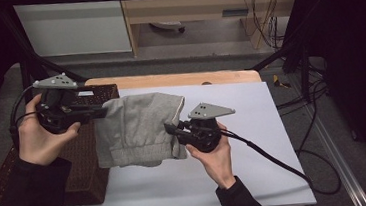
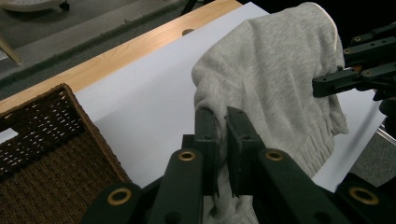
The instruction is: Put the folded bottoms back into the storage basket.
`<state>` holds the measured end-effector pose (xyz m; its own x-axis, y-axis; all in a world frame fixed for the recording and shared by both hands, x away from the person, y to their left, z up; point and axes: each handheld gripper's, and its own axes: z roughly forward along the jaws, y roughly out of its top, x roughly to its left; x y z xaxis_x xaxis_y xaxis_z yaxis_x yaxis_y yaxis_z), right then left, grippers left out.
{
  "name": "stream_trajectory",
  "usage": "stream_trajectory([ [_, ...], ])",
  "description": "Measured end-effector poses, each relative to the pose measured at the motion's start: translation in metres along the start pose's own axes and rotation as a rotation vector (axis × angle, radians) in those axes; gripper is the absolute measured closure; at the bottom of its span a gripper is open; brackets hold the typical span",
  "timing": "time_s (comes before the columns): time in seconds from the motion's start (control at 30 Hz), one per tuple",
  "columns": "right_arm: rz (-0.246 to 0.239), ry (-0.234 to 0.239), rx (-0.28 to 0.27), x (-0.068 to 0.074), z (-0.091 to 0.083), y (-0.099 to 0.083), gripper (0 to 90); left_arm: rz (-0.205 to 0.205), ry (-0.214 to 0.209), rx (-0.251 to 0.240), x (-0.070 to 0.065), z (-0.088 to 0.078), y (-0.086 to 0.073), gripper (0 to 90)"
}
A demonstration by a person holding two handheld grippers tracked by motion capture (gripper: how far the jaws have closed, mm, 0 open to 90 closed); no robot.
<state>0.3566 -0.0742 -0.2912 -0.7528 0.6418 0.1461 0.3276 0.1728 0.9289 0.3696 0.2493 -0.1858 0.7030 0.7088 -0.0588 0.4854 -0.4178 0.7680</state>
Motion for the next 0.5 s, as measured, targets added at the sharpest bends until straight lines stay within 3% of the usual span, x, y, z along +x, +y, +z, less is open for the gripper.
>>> stream_trajectory([
  [0.5,-0.007,0.012,-0.019,0.007,0.006,0.012,75.1,0.008,0.023,-0.007,0.006,-0.017,0.003,83.9],
])
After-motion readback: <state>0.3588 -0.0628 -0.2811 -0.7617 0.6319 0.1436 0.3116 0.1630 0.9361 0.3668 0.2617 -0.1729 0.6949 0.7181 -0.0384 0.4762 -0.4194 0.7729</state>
